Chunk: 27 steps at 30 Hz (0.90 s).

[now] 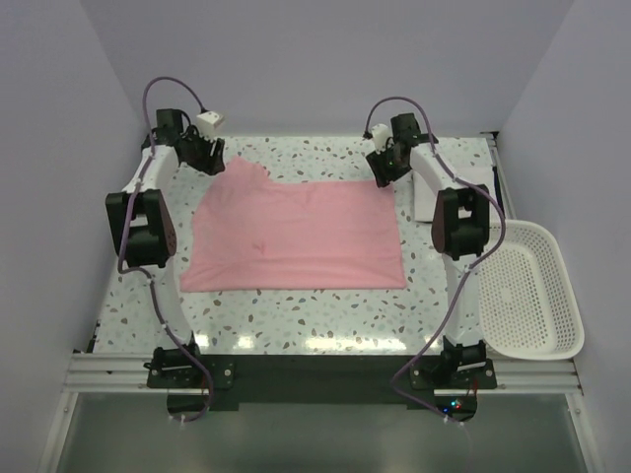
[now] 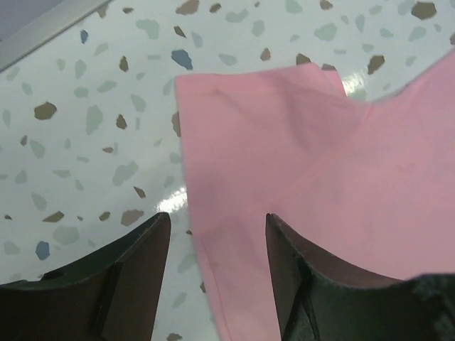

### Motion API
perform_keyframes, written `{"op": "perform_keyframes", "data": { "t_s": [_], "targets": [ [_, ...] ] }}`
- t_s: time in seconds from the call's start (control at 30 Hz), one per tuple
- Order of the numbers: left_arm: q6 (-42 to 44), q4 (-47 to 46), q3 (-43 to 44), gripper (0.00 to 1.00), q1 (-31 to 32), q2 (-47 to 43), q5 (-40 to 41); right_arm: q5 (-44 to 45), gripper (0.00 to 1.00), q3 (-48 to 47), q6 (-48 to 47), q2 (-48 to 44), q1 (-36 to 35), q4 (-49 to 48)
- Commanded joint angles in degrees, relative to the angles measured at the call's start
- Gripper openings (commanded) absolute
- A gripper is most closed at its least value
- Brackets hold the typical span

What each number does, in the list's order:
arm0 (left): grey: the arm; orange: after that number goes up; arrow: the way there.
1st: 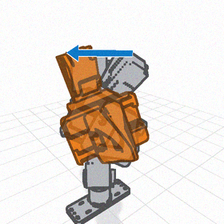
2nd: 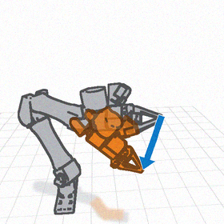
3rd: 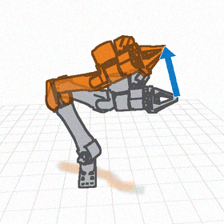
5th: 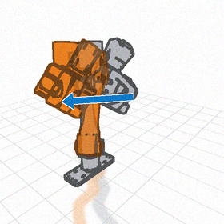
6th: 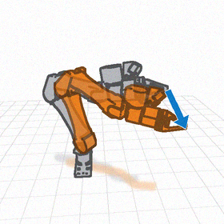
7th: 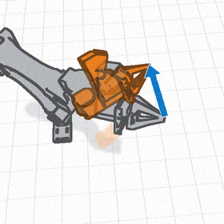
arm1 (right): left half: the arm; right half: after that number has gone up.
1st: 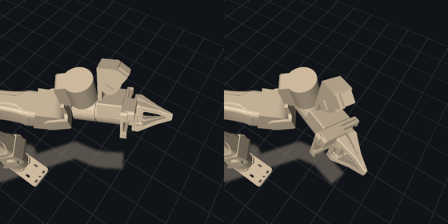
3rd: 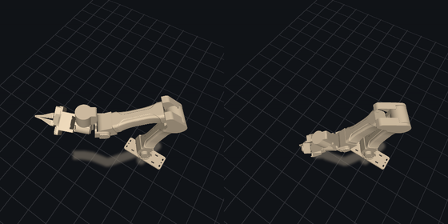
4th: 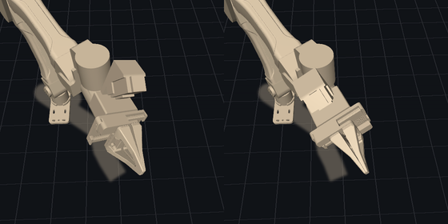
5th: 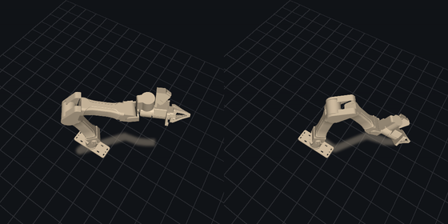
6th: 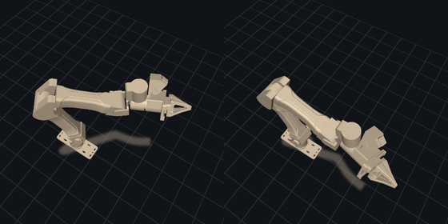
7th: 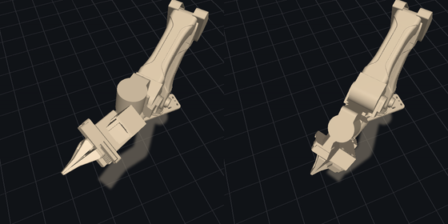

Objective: Fold and stack the t-shirts
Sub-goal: Fold the tshirt

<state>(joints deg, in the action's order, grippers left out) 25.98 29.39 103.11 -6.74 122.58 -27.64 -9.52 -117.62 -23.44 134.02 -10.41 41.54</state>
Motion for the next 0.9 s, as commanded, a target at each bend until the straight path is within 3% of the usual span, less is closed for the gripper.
{"op": "perform_keyframes", "data": {
  "t_s": [0.0, 0.2, 0.43, 0.63, 0.87],
  "targets": [
    [-4.79, -3.9, 8.57, 0.61, 0.94, 3.53, 1.88, 1.17, 0.51, -6.38, 1.03, 2.73, 0.83, -4.54],
    [-4.97, -1.0, 13.95, 0.61, 1.56, 10.04, 3.99, -0.06, 0.5, -9.12, -0.64, 6.78, 1.62, -3.84],
    [-8.13, -0.38, 18.0, 0.63, 1.91, 15.74, 4.61, -2.17, 0.42, -6.74, -3.27, 7.92, 1.71, -1.46],
    [-8.31, 1.72, 24.06, 0.64, 3.66, 21.45, 10.14, -3.4, 0.22, -6.83, -4.24, 8.8, 1.8, 0.65],
    [-7.35, 3.83, 24.95, 0.56, 5.77, 23.75, 11.73, -4.72, 0.0, -6.57, -6.26, 8.89, 1.8, 3.19]
  ]
}}
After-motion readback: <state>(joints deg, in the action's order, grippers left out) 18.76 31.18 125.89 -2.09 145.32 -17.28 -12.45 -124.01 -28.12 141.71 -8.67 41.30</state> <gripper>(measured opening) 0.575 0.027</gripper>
